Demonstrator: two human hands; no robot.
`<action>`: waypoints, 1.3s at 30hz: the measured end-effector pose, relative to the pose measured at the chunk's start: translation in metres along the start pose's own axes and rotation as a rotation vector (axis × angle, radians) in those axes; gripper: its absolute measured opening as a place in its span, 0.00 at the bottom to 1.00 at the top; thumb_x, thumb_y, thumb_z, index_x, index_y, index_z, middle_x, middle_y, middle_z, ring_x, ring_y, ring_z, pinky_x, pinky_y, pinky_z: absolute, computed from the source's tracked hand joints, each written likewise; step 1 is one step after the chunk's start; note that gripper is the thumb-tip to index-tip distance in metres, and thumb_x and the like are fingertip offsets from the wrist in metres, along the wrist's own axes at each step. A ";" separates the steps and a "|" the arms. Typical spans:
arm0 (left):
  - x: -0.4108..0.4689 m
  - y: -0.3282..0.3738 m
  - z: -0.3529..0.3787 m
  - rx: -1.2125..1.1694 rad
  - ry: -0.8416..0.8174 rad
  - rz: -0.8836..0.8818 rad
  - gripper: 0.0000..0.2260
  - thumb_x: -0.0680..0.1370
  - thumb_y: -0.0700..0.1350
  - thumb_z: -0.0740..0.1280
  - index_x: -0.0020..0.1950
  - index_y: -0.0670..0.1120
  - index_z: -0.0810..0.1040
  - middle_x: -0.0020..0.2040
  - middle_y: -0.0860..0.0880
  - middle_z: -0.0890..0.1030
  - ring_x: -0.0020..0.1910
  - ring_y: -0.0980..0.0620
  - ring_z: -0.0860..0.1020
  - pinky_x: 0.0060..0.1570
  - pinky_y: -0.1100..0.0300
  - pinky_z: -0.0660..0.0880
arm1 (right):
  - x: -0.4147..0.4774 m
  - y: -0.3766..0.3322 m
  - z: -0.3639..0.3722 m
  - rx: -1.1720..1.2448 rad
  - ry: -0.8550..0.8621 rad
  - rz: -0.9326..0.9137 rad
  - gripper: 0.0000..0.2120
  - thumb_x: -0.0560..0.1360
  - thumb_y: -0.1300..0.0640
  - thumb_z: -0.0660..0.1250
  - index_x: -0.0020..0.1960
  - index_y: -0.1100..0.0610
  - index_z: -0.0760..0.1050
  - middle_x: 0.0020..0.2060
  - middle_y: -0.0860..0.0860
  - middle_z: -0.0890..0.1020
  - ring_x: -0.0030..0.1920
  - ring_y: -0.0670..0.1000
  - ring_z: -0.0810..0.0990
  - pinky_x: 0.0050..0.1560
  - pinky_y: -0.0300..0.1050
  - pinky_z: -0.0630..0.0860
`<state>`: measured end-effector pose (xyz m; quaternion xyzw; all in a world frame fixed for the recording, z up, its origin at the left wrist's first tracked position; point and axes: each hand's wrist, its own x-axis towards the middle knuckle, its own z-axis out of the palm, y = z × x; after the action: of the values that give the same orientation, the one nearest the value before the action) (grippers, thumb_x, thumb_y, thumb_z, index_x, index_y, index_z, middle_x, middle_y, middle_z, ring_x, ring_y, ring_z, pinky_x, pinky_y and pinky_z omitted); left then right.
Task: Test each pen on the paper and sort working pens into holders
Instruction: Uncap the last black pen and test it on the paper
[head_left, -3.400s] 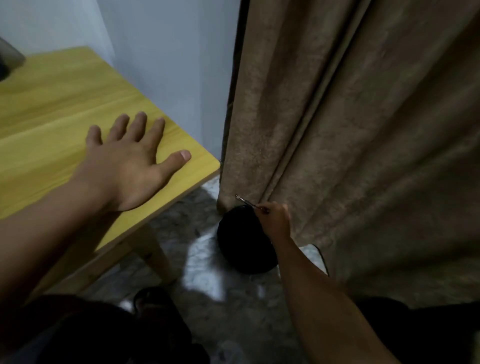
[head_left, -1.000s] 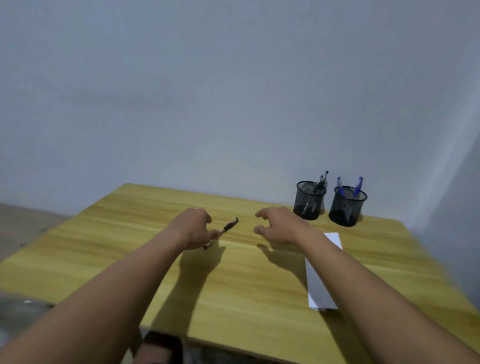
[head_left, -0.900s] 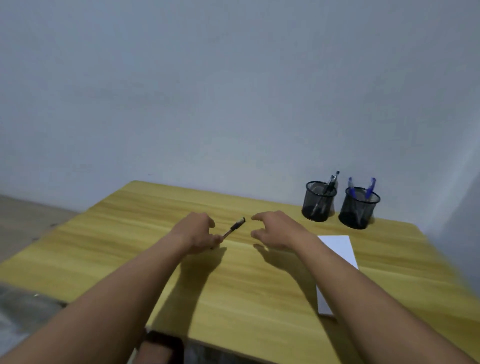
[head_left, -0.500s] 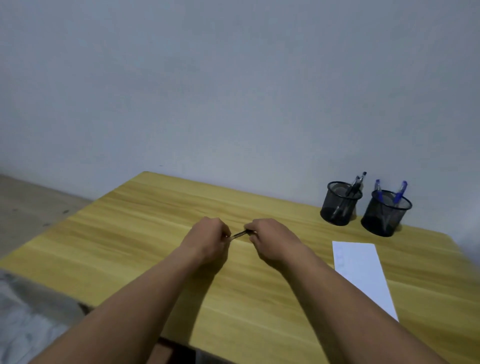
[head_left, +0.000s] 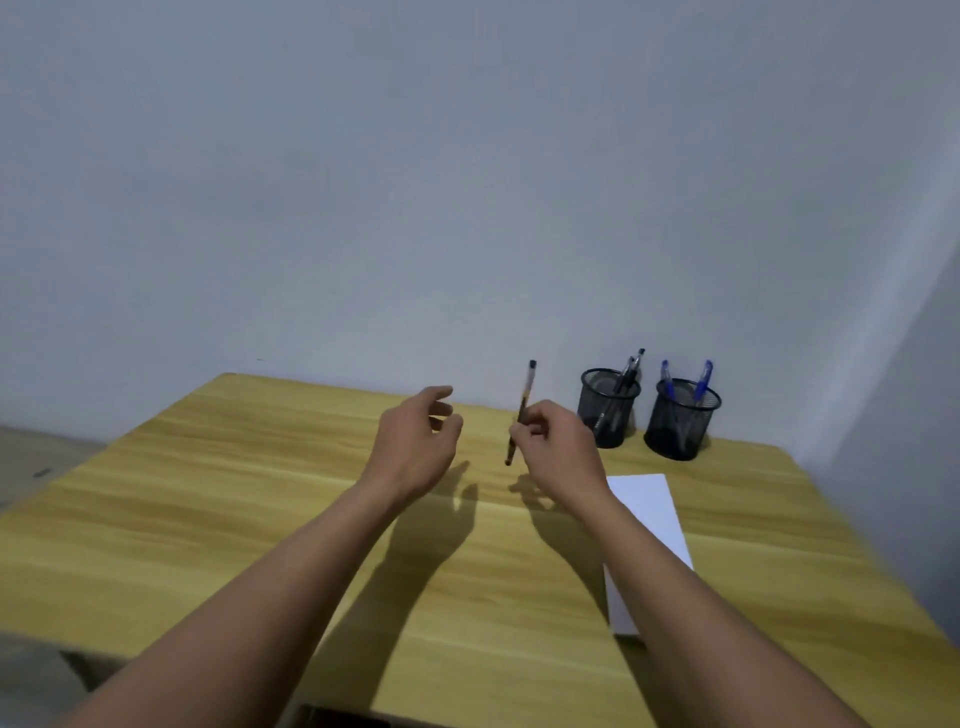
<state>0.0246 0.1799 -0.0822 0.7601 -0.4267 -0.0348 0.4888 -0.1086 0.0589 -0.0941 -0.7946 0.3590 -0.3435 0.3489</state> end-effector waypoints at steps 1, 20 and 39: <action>-0.001 0.005 0.006 -0.009 -0.051 -0.003 0.17 0.80 0.49 0.66 0.68 0.48 0.77 0.59 0.52 0.82 0.51 0.57 0.79 0.52 0.64 0.72 | -0.002 0.000 -0.009 0.142 0.035 0.064 0.03 0.79 0.58 0.69 0.47 0.57 0.79 0.40 0.50 0.84 0.44 0.51 0.84 0.45 0.45 0.83; -0.009 0.075 0.082 -0.642 -0.343 -0.124 0.05 0.74 0.34 0.73 0.50 0.39 0.85 0.39 0.46 0.84 0.38 0.52 0.81 0.43 0.63 0.81 | -0.049 0.027 -0.099 0.876 0.119 0.310 0.02 0.78 0.60 0.72 0.48 0.58 0.83 0.42 0.54 0.88 0.47 0.51 0.87 0.45 0.45 0.84; 0.006 0.066 0.085 -0.630 -0.448 -0.145 0.04 0.73 0.33 0.74 0.47 0.36 0.85 0.39 0.42 0.84 0.37 0.50 0.82 0.42 0.63 0.81 | -0.041 0.041 -0.098 0.865 0.125 0.307 0.04 0.77 0.62 0.73 0.49 0.64 0.83 0.39 0.57 0.86 0.42 0.51 0.87 0.46 0.41 0.84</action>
<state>-0.0522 0.1052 -0.0735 0.5746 -0.4365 -0.3635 0.5893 -0.2207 0.0414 -0.0883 -0.4914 0.3167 -0.4533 0.6729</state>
